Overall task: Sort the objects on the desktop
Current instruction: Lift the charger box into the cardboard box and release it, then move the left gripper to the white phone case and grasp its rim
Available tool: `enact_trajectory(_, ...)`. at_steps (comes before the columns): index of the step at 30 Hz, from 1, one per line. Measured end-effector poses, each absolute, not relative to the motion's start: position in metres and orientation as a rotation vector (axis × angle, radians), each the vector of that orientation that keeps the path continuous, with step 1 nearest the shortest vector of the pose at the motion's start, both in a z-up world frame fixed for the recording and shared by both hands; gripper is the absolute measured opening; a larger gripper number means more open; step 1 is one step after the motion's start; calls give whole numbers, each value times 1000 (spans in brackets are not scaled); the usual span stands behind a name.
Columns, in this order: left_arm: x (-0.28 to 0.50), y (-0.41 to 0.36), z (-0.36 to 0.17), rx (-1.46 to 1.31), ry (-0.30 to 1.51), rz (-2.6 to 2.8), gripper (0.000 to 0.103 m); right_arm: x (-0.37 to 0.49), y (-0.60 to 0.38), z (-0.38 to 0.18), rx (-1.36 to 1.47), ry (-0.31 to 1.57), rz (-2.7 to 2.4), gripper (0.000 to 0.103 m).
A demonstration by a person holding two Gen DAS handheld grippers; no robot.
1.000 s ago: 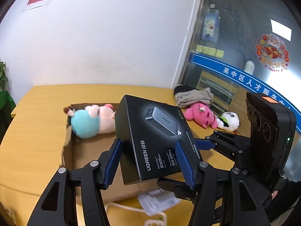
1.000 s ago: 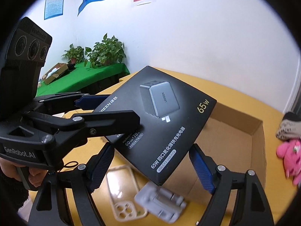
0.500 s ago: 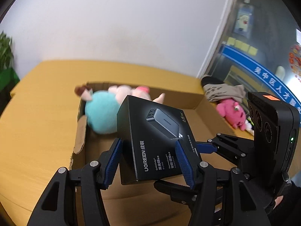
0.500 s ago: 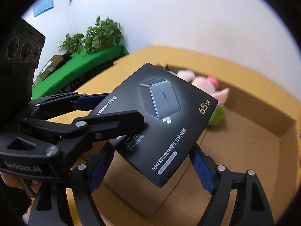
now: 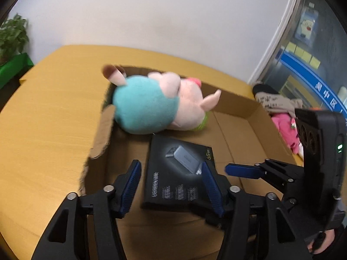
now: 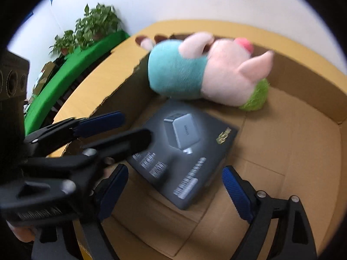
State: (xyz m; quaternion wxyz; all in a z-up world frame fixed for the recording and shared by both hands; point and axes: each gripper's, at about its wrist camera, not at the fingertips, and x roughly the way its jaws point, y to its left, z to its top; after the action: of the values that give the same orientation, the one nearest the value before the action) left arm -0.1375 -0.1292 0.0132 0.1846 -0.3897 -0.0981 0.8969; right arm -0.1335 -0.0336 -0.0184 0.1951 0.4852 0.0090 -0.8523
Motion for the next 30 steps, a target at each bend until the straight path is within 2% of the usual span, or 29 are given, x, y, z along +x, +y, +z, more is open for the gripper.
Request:
enact_trajectory(4,-108,-133,31,-1010,-236,2608,86,-109,-18,-6,1286,-34,-2474,90)
enact_trajectory(6,-90,-133,39,-965,-205,2652,97,-92,-15,1,1246,-54,-2538,90)
enact_trajectory(9,-57,-126,52,-877,-120,2729,102,-57,0,10,1194,-80,-2624,90)
enact_trajectory(13,-18,-111,60,-785,-89,2734,103,-16,12,26,1135,-111,-2739,90)
enact_trajectory(19,23,-81,68,-737,-23,2672,103,33,22,47,1021,-17,-2843,90)
enact_trajectory(28,64,-62,82,-693,-25,2649,103,77,39,59,940,-24,-2863,90)
enact_trajectory(29,68,-62,82,-687,-27,2643,103,81,41,59,928,-28,-2862,89)
enact_trajectory(30,71,-61,83,-684,-28,2642,103,85,43,59,915,-38,-2859,82)
